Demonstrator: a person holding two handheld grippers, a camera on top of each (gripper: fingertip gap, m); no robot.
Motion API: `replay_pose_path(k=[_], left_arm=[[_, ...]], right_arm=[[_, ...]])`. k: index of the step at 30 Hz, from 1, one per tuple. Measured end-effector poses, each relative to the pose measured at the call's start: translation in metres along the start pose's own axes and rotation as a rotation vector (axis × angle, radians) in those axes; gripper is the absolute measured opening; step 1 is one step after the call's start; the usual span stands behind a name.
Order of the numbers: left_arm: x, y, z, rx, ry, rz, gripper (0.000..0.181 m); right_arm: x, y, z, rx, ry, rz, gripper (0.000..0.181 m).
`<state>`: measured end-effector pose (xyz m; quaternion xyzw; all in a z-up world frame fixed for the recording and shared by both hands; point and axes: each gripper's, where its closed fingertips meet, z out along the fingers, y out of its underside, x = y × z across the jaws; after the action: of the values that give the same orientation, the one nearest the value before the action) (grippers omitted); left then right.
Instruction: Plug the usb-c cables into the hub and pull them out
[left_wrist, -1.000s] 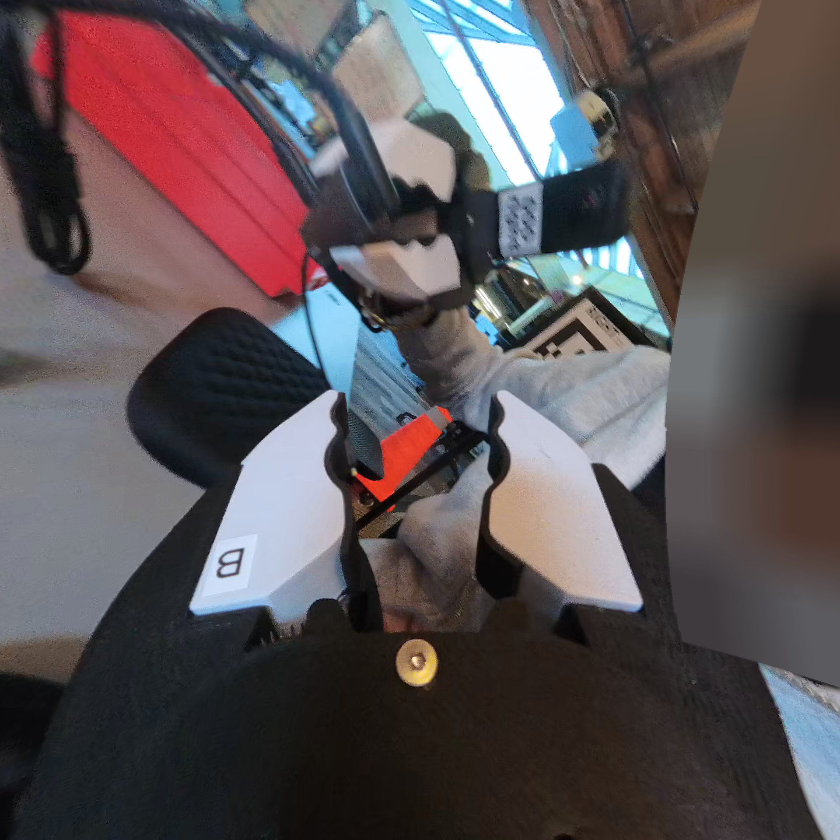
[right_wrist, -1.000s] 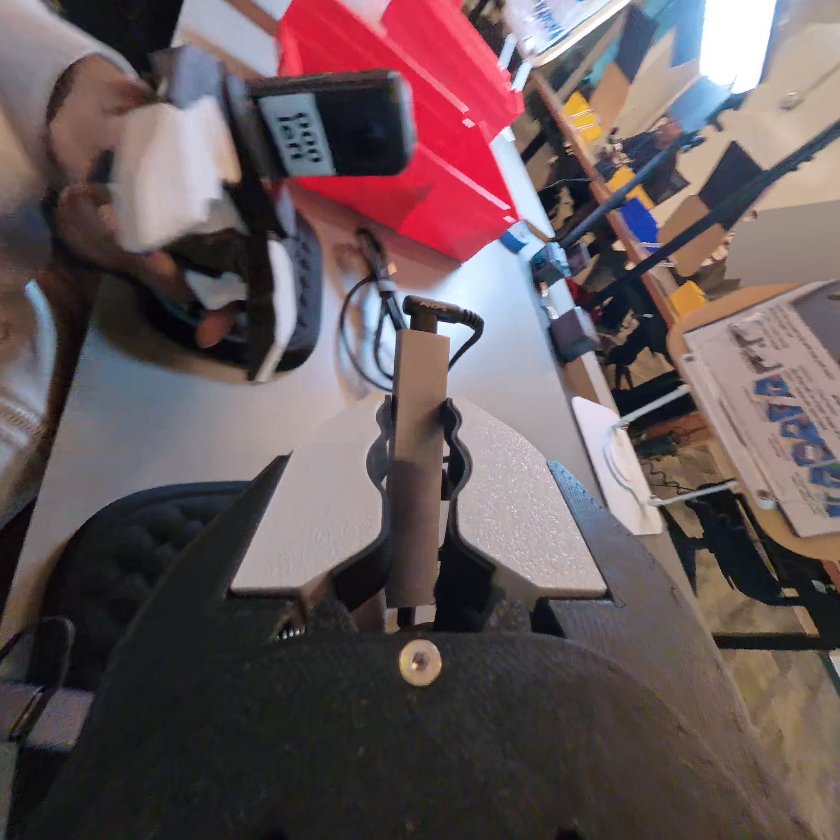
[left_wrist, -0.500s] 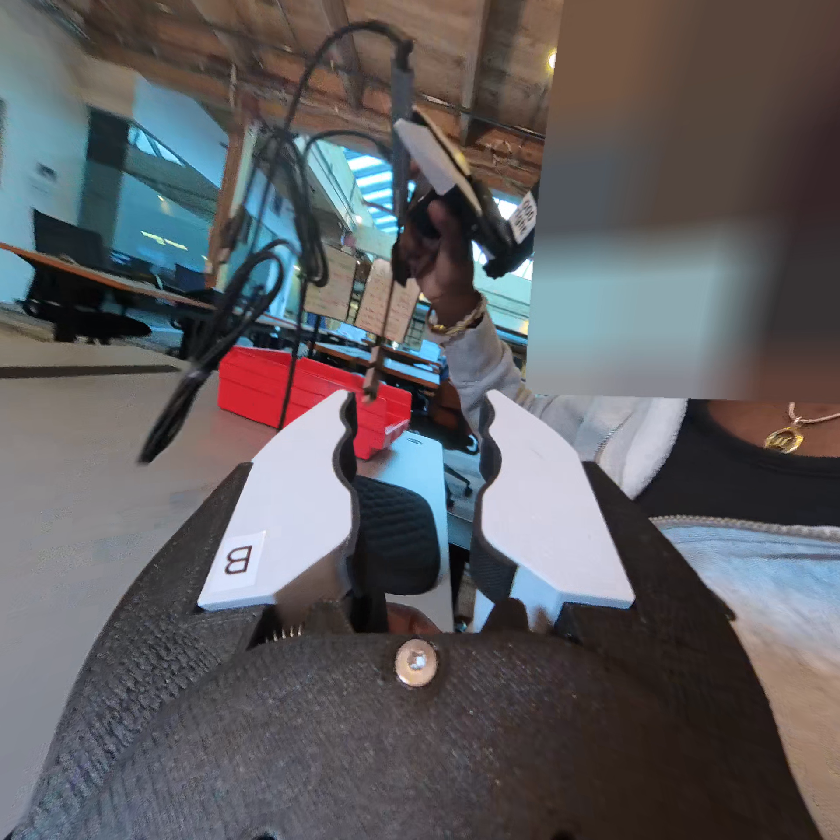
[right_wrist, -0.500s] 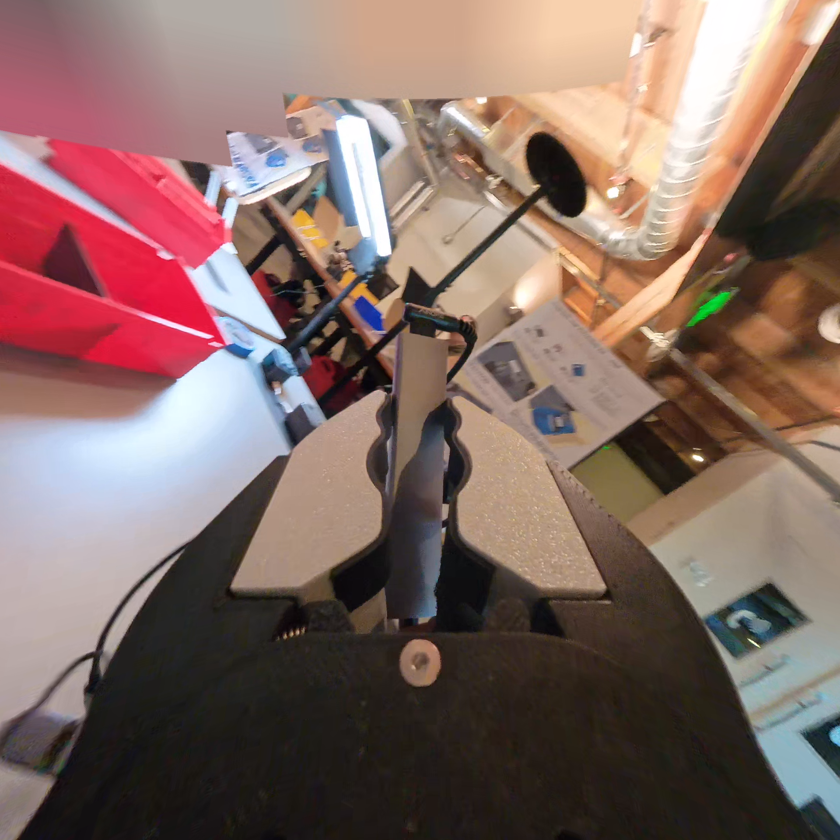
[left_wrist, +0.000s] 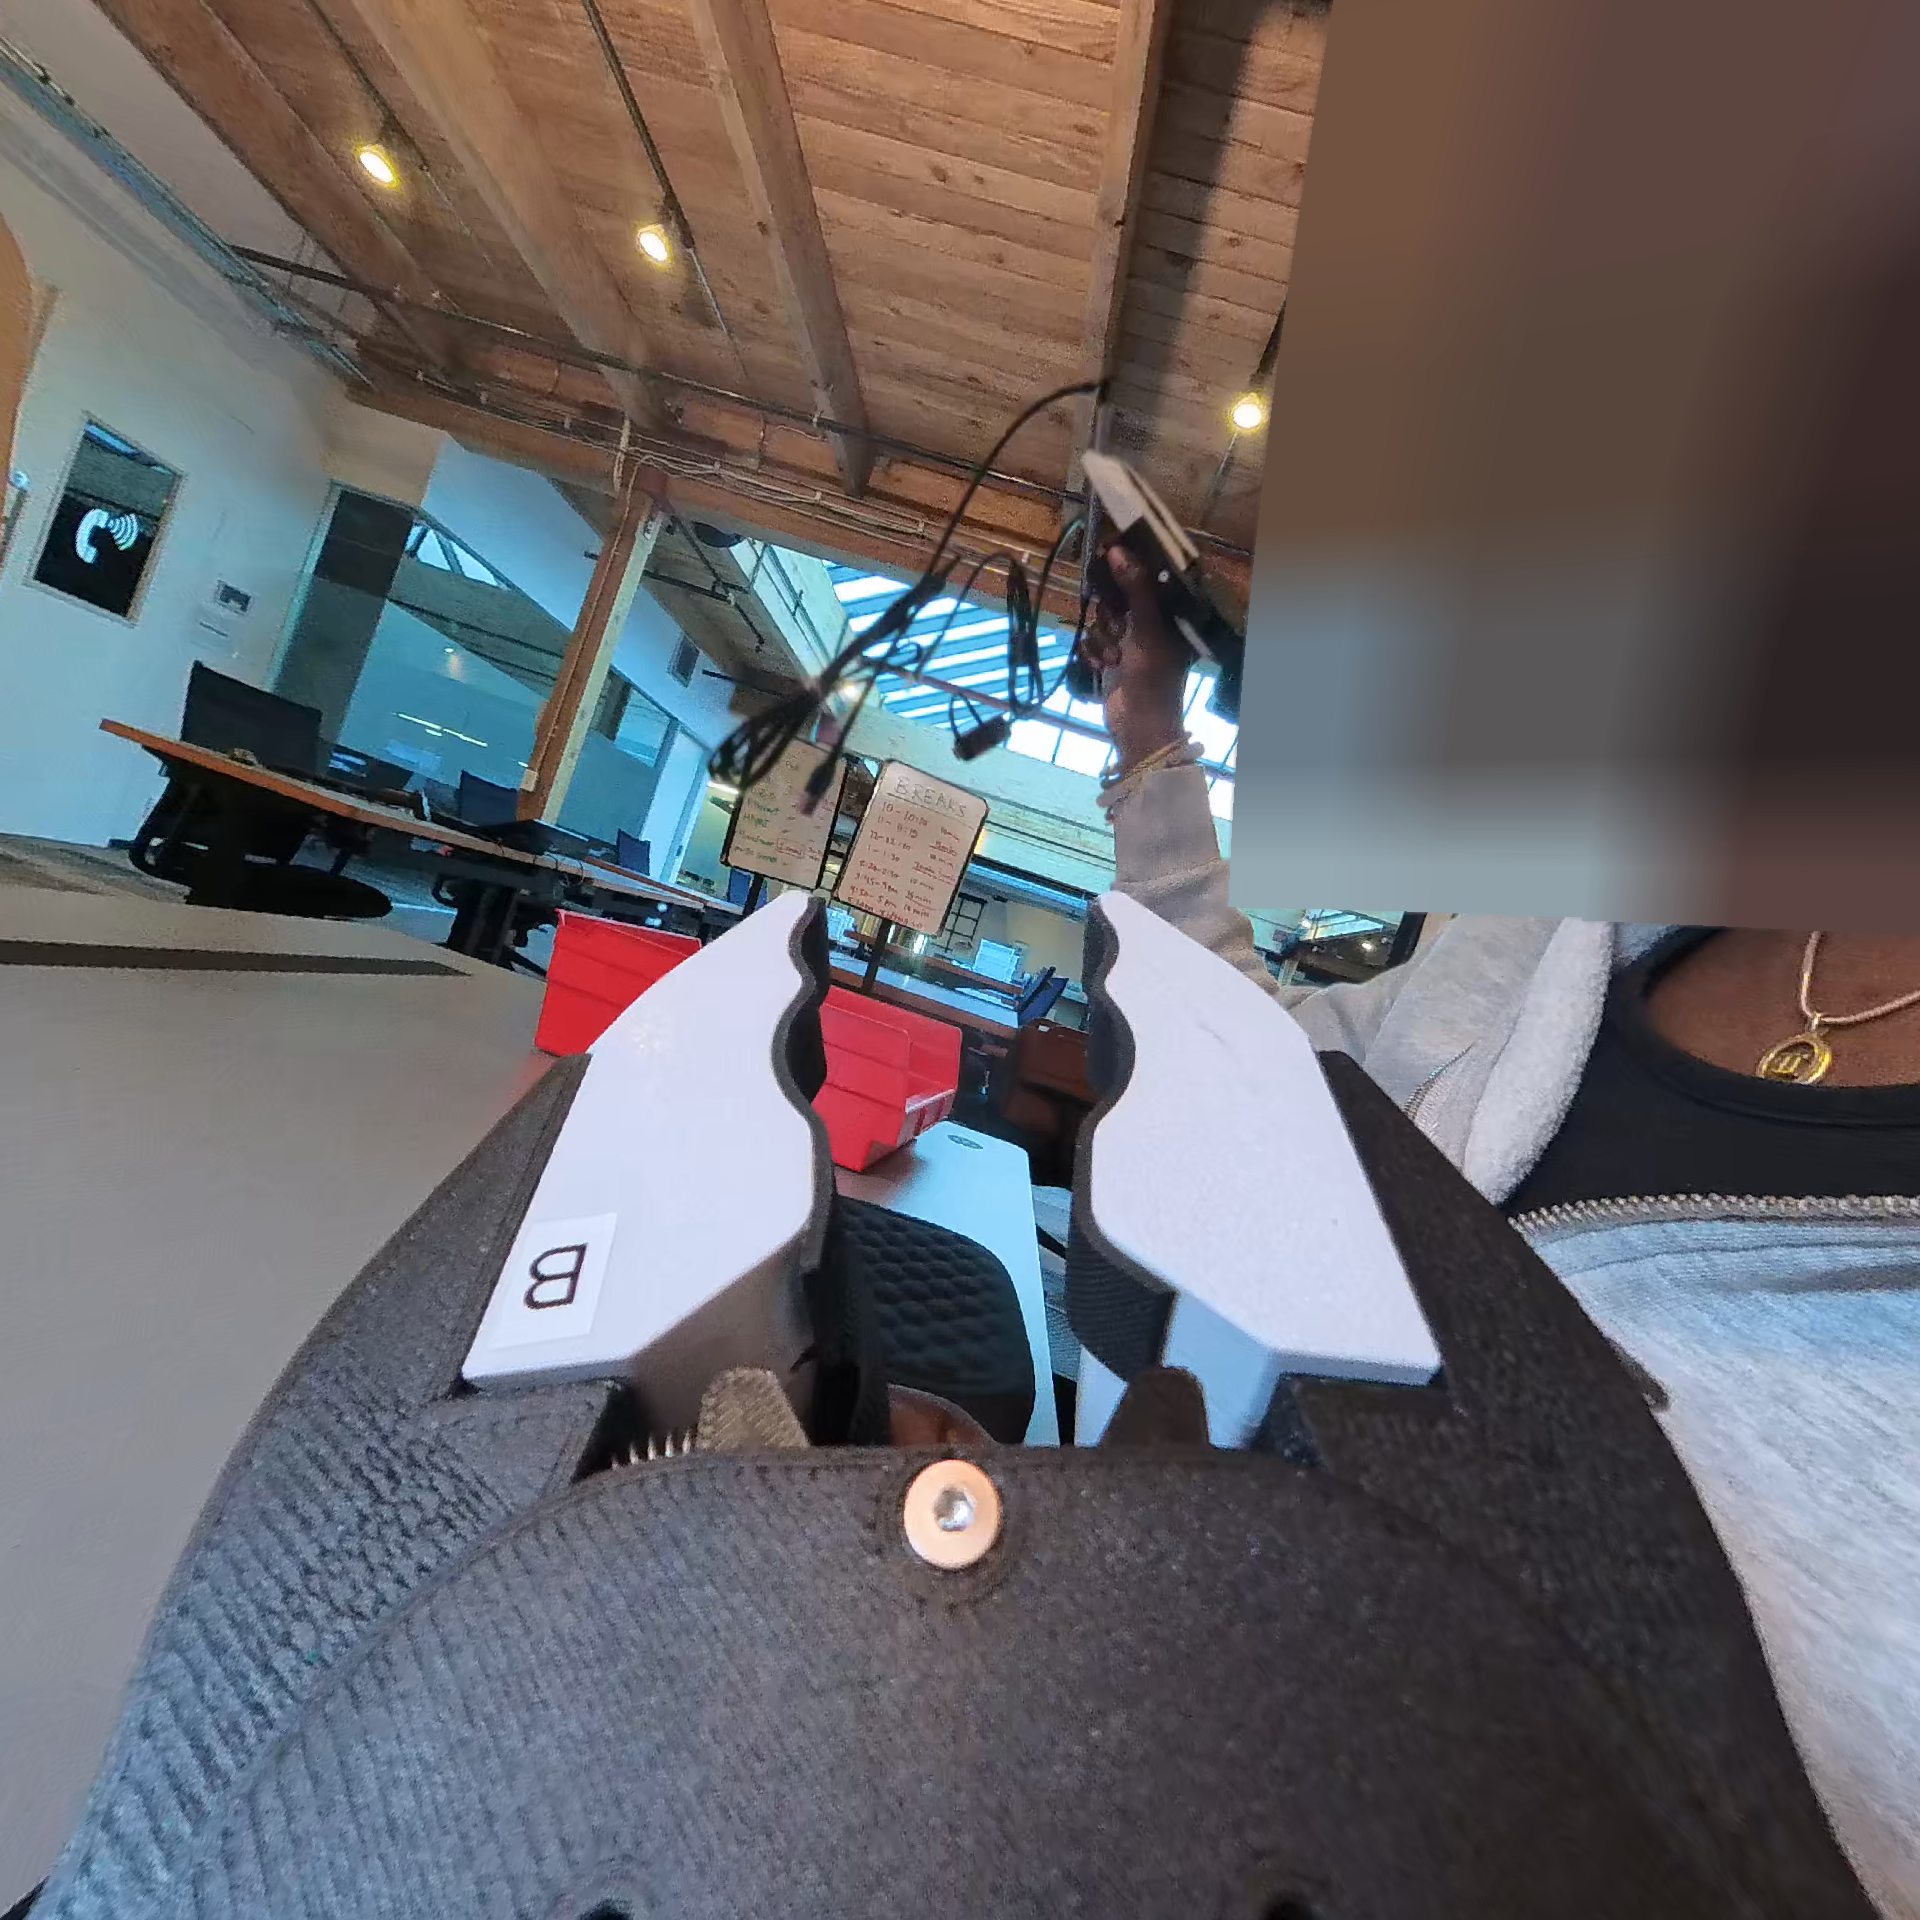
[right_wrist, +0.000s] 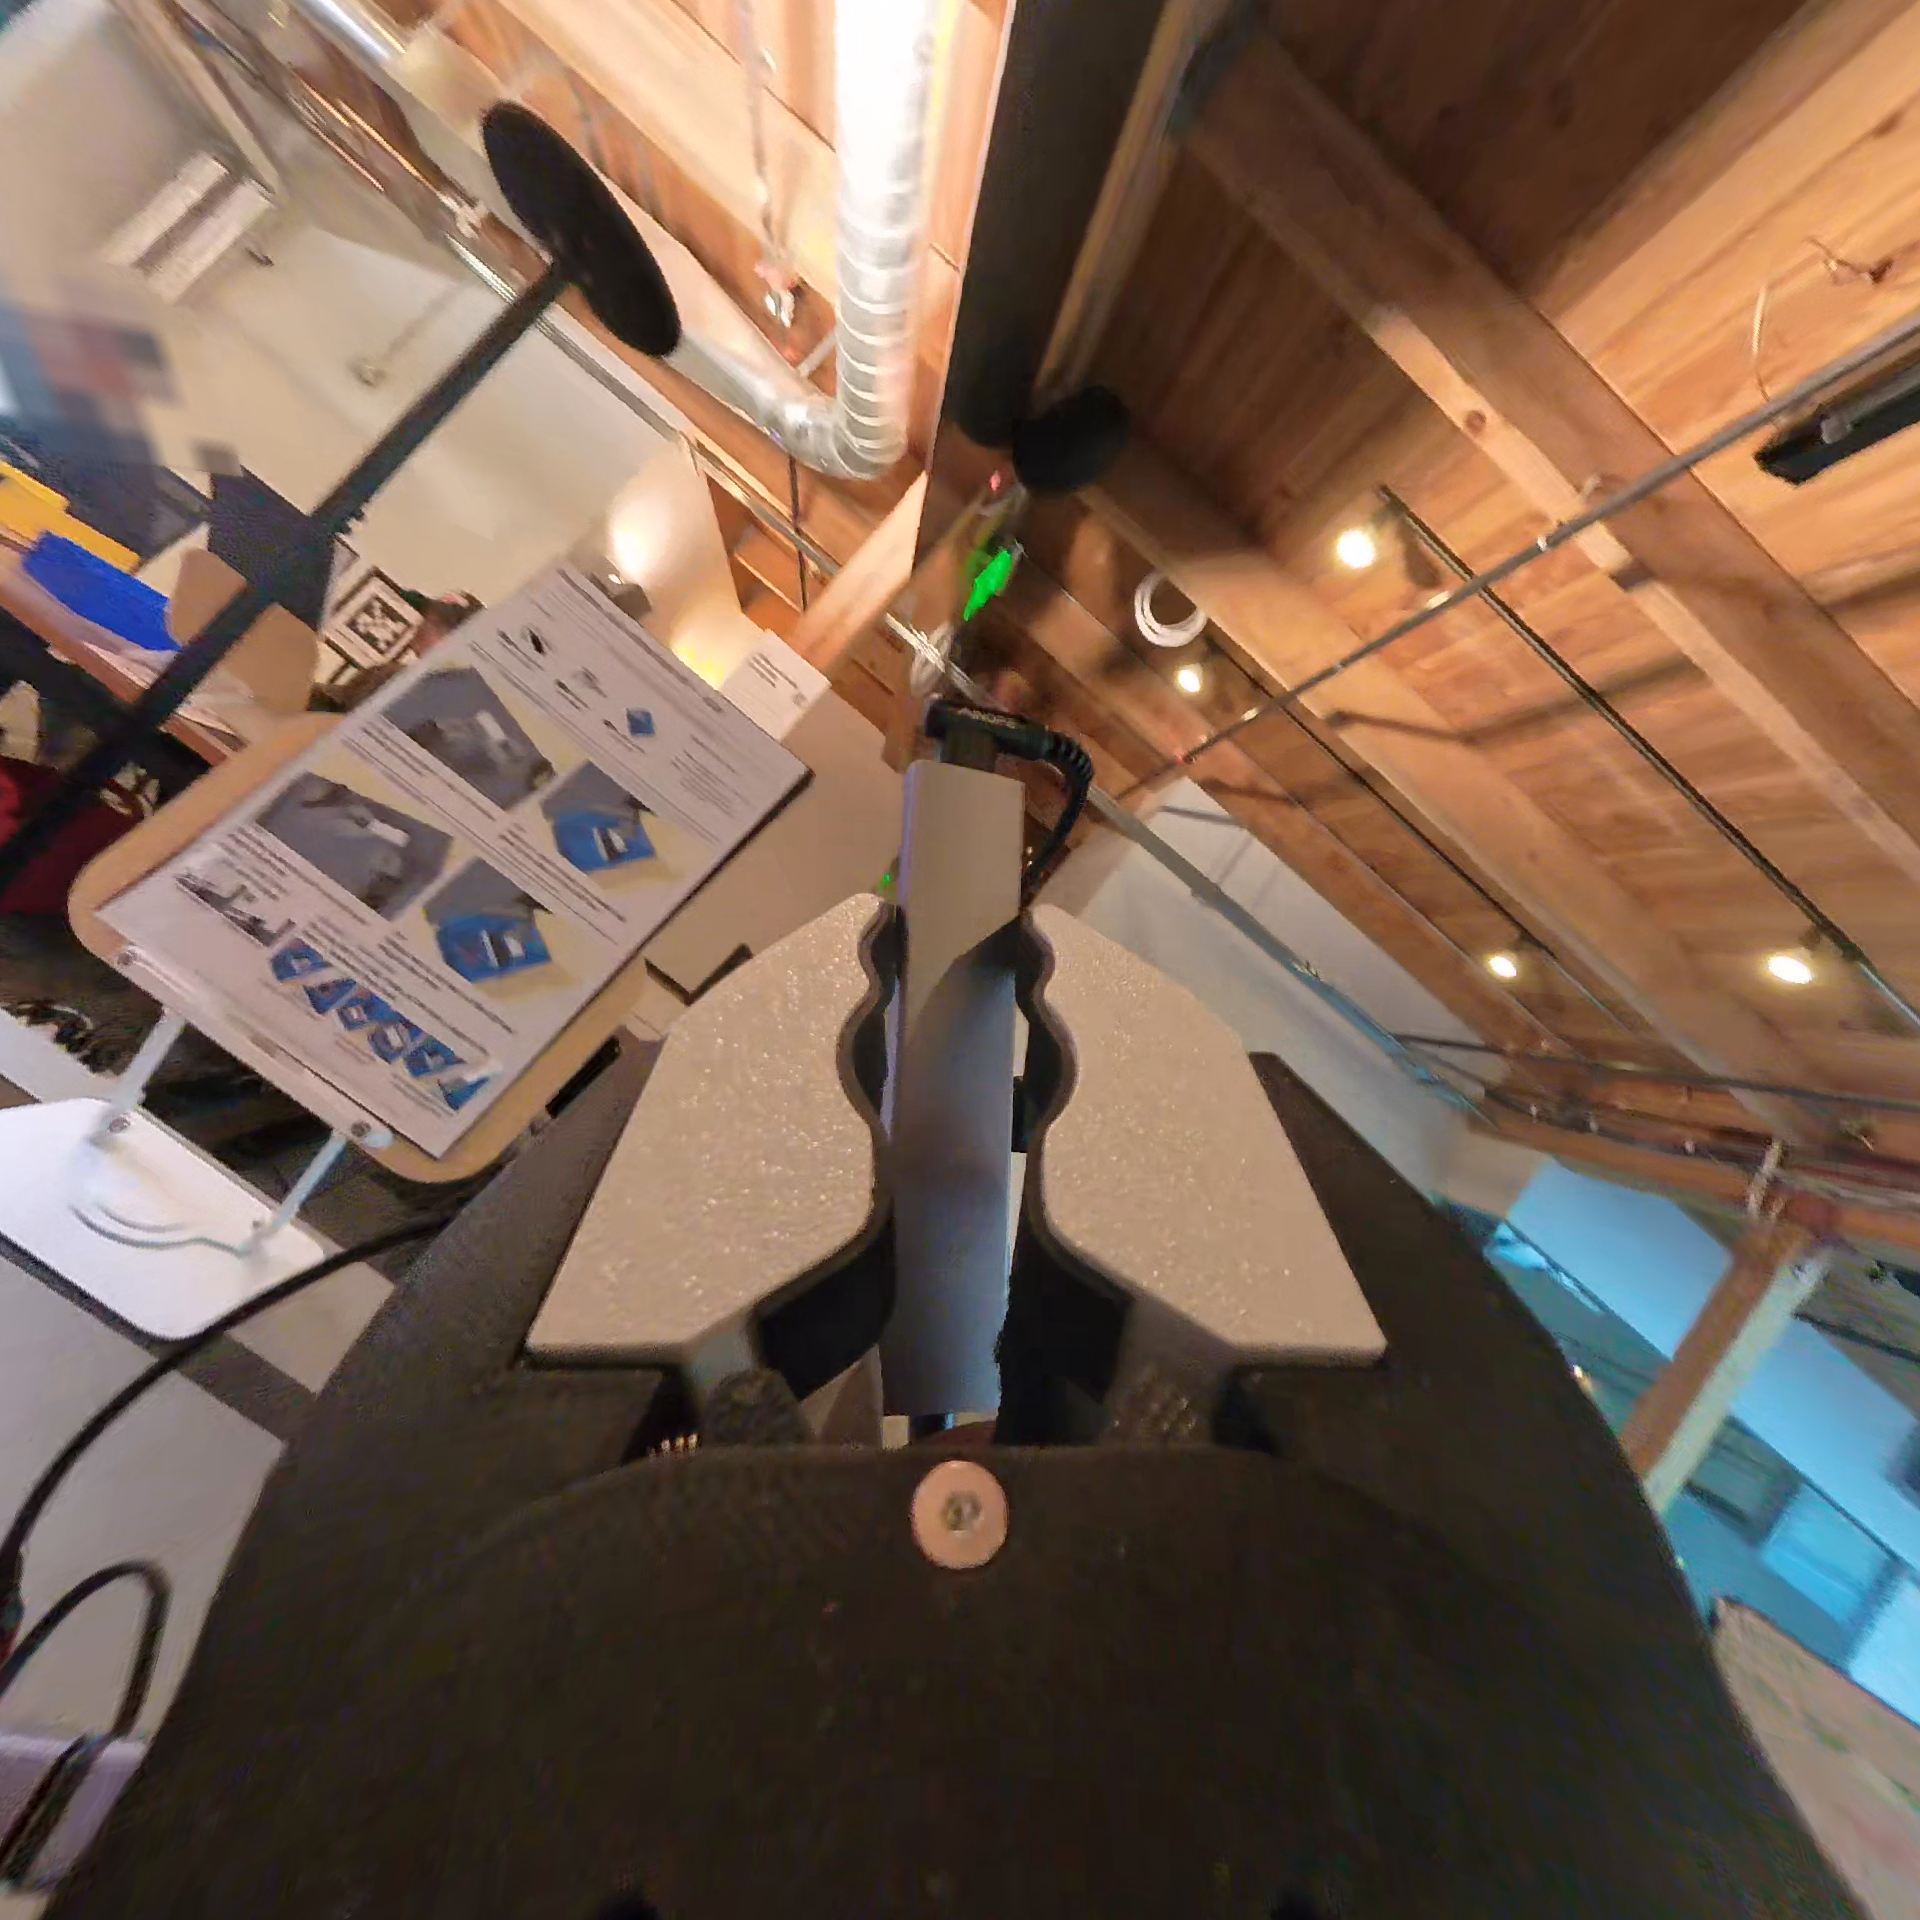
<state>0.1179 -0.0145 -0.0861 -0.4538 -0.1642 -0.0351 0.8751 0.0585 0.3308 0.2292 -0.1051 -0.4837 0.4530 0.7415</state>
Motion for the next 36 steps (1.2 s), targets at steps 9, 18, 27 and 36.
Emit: replay_pose_path(k=[9, 18, 27, 36], left_arm=[[-0.003, 0.001, 0.001, -0.006, -0.013, -0.008, 0.047], [-0.005, 0.001, 0.000, 0.000, -0.025, -0.018, 0.047], [-0.007, 0.001, 0.000, 0.003, -0.032, -0.026, 0.047], [-0.007, 0.001, 0.001, 0.000, -0.032, -0.026, 0.047]], right_arm=[[-0.006, 0.093, -0.024, -0.196, -0.076, 0.027, 0.021], [-0.097, 0.232, -0.050, -0.378, -0.395, 0.156, 0.021], [-0.144, 0.359, -0.092, -0.883, -0.376, 0.502, 0.024], [-0.177, 0.362, -0.099, -1.117, -0.554, 0.626, 0.069]])
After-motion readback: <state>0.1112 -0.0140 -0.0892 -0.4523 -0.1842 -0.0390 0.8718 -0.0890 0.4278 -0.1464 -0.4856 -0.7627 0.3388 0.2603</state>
